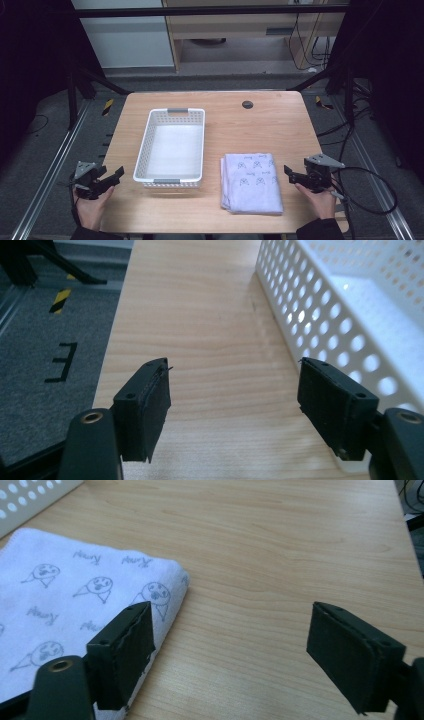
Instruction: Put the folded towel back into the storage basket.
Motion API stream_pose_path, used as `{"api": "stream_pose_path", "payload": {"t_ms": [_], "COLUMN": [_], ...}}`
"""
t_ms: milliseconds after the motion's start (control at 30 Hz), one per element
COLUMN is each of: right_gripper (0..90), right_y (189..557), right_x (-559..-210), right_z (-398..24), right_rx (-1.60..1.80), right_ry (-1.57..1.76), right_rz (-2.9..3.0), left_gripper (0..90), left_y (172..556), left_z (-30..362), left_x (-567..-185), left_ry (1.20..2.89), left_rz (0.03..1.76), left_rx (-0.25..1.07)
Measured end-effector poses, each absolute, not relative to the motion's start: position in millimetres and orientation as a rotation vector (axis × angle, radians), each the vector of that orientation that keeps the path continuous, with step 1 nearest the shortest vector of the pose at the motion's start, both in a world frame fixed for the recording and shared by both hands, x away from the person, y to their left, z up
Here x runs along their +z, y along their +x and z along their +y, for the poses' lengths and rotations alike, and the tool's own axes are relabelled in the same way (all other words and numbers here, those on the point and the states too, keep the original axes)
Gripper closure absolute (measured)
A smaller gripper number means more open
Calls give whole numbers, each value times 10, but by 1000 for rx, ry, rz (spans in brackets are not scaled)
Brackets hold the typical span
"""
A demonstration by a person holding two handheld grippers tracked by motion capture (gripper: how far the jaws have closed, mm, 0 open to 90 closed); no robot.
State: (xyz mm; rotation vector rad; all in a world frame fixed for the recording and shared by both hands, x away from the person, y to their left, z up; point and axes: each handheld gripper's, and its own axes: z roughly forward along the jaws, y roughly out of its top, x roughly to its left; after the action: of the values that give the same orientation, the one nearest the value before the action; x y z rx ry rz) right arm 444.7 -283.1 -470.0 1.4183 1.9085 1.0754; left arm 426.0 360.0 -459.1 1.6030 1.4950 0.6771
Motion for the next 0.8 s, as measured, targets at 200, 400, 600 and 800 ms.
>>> {"api": "stream_pose_path", "payload": {"t_ms": [200,400,600,800], "right_gripper": [238,250,268,274], "right_y": [4383,4356,4357,4377], "right_x": [-4645,-4559,-4502,-4423], "right_z": [-2871,-2853,-2798,-2818], "right_rx": [1089,1138,1154,1195], "right_ry": [1426,1414,1389,1386], "right_rz": [1880,1865,1882,1875], "left_gripper": [210,198,205,227], "left_y": [4184,4164,4152,4161], "left_z": [3579,3511,3381,3231], "left_x": [-4504,-4422,-4323,-4210], "left_ry": [1580,1582,1592,1606], "left_rz": [1479,1443,1387,1347], "left_rx": [664,645,636,620]}}
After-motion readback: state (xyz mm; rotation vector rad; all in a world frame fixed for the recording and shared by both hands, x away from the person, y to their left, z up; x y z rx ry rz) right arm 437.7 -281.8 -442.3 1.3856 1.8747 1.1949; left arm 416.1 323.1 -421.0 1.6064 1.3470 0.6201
